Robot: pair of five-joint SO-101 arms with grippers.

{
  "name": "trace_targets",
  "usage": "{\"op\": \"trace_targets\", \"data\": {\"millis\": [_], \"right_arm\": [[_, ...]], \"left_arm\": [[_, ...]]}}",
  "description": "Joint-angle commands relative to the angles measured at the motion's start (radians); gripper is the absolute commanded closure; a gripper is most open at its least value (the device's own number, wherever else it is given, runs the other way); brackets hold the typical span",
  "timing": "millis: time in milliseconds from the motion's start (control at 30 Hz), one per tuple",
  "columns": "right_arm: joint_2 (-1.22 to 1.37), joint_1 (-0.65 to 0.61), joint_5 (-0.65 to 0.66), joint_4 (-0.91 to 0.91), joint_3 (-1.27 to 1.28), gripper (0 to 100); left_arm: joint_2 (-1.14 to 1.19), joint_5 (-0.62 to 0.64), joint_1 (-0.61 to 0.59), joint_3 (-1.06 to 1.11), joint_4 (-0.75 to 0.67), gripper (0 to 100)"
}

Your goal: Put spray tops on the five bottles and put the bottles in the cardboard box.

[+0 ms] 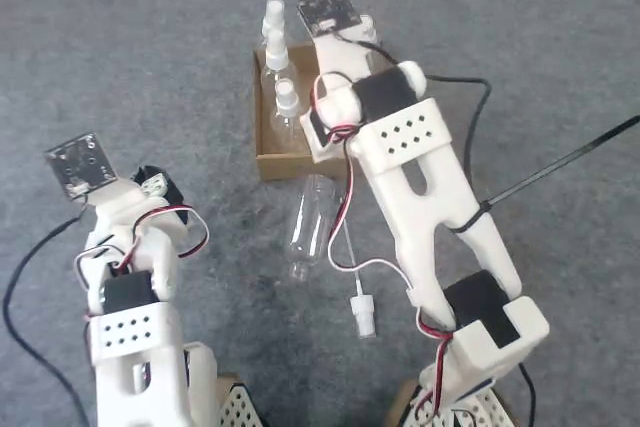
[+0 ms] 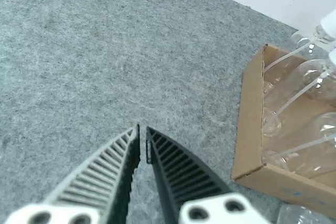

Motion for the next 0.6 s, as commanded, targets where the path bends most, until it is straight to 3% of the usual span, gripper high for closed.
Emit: {"op": "trace_targets", "data": {"millis": [0,233,567], "right_arm": [[-0.079,-0.028,-0.055,0.048,-0.04,71.4],[-0.076,-0.099,-0.061,0.11,-0.04,73.1],[-0.07,-0.142,-0.063,0.036,0.058,77.5]], "left_arm": [[-0.014,-0.012,-0.008,-0.007,-0.032,99],[-0.014,-0.012,-0.008,-0.007,-0.032,99],[-0.014,-0.012,-0.008,-0.007,-0.032,99]]}}
